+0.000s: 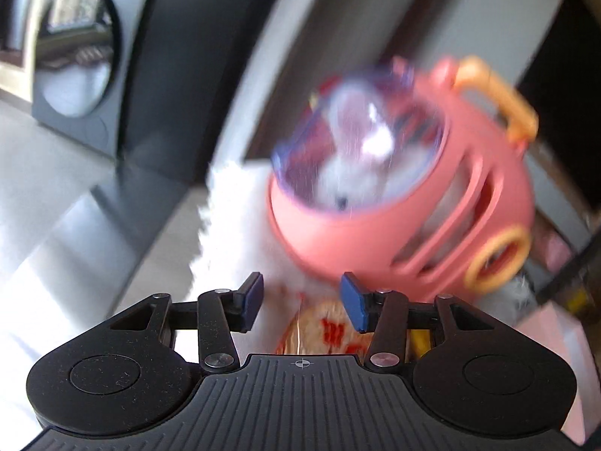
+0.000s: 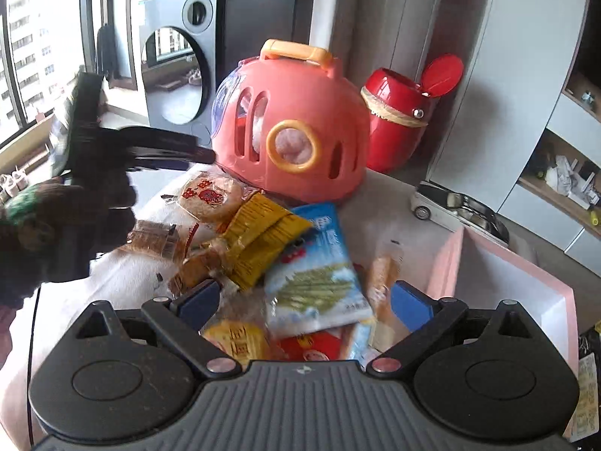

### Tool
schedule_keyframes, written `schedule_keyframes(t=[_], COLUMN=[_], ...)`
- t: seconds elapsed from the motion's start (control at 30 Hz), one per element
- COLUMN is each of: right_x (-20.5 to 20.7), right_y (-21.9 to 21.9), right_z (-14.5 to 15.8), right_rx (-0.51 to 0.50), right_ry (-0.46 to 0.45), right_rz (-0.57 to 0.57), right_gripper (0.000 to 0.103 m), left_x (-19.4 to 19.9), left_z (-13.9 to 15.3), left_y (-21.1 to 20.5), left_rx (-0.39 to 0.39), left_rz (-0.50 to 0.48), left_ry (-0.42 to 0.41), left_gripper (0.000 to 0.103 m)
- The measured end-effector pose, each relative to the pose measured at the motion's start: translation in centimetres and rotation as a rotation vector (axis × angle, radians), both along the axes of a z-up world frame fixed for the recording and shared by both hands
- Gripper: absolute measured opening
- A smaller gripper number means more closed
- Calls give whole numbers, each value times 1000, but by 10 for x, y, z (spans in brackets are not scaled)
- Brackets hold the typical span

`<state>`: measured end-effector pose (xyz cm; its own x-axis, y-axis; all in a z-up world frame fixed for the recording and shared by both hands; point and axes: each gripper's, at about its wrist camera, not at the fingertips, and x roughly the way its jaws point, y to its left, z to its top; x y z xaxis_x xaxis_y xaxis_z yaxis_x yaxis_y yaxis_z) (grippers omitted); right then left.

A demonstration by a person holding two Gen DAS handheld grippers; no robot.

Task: Organize snacks
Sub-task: 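Grasp the long cracker bar packet with the left gripper while the right gripper reaches toward the snacks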

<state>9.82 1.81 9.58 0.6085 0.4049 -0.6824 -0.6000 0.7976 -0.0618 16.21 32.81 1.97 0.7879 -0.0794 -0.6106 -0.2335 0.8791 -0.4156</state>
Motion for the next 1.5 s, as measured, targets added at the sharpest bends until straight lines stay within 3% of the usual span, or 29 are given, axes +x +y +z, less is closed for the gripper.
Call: schedule_keyframes(t=[0.13,0.3,0.43,0.53,0.6,0.67,0.8,0.97,1.07,1.27,1.4,1.5], right_x=[6,11,8,-1,-6,-7,-14,-29,-39,-50,-55,-59], right_y=[7,20,39,39,36,32,23,-1,-16,-48,-65,-74], right_z=[-3,-11,-24,-24,-22,-21,-24,-26,-31,-39,-45,-52], right_rx=[-6,4,-1,13,27,38,59,64,37,70,116,113], right_ry=[5,32,85,91,86,88,109,81,40,18,37,47], right_rz=[20,30,47,71,84,83,89,97,86,34,4,1], right_gripper=[98,98,98,98,98,98,98,98,98,98,98,98], left_x=[-40,-96,-133,-163,-168,-168,-166,-189,-214,-228,-202,-186], left_z=[-9,-15,2,25,29,22,3,1,10,44,29,12], left_y=[-11,-41,-41,-23,-16,-12,-22,-63,-99,-160,-182,-192], left_rx=[-57,-161,-238,-169,-115,-109,-127,-113,-39,358,448,547], left_rz=[-97,-210,-251,-119,-36,-29,-87,-281,-446,-563,-629,-601], left_ry=[-24,3,-44,-105,-77,-42,13,53,66,-23,72,122], left_gripper=[47,49,49,49,49,49,49,49,50,50,50,52])
